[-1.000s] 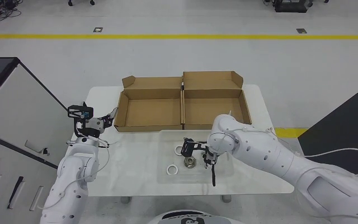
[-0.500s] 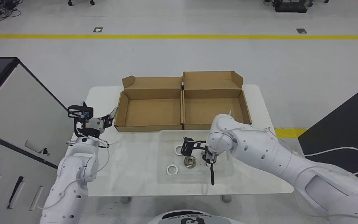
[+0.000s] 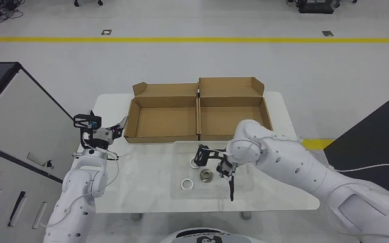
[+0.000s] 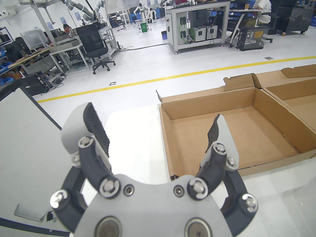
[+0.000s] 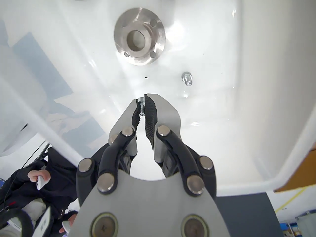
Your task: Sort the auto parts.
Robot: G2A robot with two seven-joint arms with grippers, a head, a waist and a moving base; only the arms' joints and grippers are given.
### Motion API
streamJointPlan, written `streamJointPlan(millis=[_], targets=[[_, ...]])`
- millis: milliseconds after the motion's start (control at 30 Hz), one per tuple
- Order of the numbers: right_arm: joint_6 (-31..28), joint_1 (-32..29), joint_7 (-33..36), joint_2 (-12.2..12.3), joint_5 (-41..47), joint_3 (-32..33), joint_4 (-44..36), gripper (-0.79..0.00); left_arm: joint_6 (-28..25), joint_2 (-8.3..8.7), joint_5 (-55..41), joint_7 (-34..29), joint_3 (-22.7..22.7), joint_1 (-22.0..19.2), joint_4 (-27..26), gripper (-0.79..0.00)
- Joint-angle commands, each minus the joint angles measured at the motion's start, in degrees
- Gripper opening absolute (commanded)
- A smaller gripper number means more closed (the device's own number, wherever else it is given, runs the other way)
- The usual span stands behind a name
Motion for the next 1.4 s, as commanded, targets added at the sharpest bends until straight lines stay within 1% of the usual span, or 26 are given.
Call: streamJointPlan(millis=[0, 200, 400, 767, 833, 933, 1000, 1100, 1200, 1300, 1367], targets=[[-0.5, -0.3, 0.0, 1.1, 1.4, 2.2, -3.1, -0.785, 0.0, 0.0, 0.0, 0.0, 0.0, 0.0, 0.0, 0.0], [-2.8, -1.5, 0.0, 4.7, 6.6, 8.4, -9.9, -0.785, 0.0, 0.0, 0.0, 0.0, 0.0, 0.0, 0.0, 0.0], [-3.4, -2.7, -0.7, 6.9, 11.7, 12.1, -13.8, -0.785, 0.0, 0.0, 0.0, 0.0, 0.0, 0.0, 0.0, 0.0], [-3.3, -2.6, -0.5, 7.1, 11.9, 12.2, -13.8, -0.785, 0.0, 0.0, 0.0, 0.0, 0.0, 0.0, 0.0, 0.0], [-2.5, -3.0, -3.4, 7.2, 11.9, 13.4, -12.8, -0.785, 0.0, 0.0, 0.0, 0.0, 0.0, 0.0, 0.0, 0.0], [-2.9, -3.3, -6.1, 8.0, 17.7, 18.3, -10.2, -0.785, 0.0, 0.0, 0.0, 0.0, 0.0, 0.0, 0.0, 0.0], [-4.1, -4.3, -7.4, 8.9, 22.9, 23.0, -7.9, -0.785, 0.0, 0.0, 0.0, 0.0, 0.0, 0.0, 0.0, 0.0], [-8.0, -7.1, -8.5, 10.3, 32.5, 30.2, -4.6, -0.785, 0.0, 0.0, 0.0, 0.0, 0.0, 0.0, 0.0, 0.0], [-12.2, -10.2, -9.4, 11.4, 42.8, 35.9, -1.5, -0.785, 0.0, 0.0, 0.0, 0.0, 0.0, 0.0, 0.0, 0.0], [-14.2, -12.2, -11.5, 12.0, 51.3, 38.7, -1.0, -0.785, 0.0, 0.0, 0.0, 0.0, 0.0, 0.0, 0.0, 0.0], [-15.3, -12.6, -12.5, 12.3, 56.1, 39.4, -1.1, -0.785, 0.0, 0.0, 0.0, 0.0, 0.0, 0.0, 0.0, 0.0]])
